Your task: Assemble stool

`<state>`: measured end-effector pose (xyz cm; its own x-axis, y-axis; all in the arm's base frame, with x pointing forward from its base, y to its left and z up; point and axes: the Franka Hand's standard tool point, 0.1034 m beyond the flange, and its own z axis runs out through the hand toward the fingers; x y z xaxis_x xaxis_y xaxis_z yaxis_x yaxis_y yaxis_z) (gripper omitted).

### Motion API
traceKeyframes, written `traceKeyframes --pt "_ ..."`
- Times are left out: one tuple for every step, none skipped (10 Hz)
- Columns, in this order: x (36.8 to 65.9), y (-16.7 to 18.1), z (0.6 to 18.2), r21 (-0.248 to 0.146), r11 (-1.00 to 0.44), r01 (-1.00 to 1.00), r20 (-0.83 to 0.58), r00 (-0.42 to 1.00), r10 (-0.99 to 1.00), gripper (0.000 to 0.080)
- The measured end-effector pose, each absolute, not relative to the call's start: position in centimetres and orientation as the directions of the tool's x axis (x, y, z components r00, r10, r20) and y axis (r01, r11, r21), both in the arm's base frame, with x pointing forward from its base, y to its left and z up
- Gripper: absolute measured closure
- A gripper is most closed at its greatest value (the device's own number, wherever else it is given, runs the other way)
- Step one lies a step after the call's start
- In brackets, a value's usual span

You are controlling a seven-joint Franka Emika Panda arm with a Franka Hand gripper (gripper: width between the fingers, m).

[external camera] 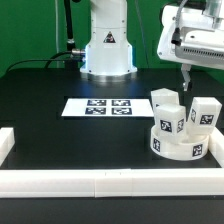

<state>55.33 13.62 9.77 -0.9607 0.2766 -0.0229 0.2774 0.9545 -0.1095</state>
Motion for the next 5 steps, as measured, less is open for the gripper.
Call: traceKeyframes --pt "55.1 13.7 9.4 -0.122 0.969 0.215 -0.012 -0.976 0.215 0.0150" --pt "54.9 13.7 9.1 -0.129 0.983 0.134 0.001 -0.991 0.136 0.0150" --pt "54.8 13.7 8.9 -0.130 0.984 0.121 0.007 -0.992 0.122 0.0150" --pt "54.7 13.7 8.6 -0.130 0.984 0.121 0.011 -0.992 0.124 0.0150" --pt "54.6 13.7 8.4 -0.130 0.984 0.122 0.016 -0.992 0.125 0.0150"
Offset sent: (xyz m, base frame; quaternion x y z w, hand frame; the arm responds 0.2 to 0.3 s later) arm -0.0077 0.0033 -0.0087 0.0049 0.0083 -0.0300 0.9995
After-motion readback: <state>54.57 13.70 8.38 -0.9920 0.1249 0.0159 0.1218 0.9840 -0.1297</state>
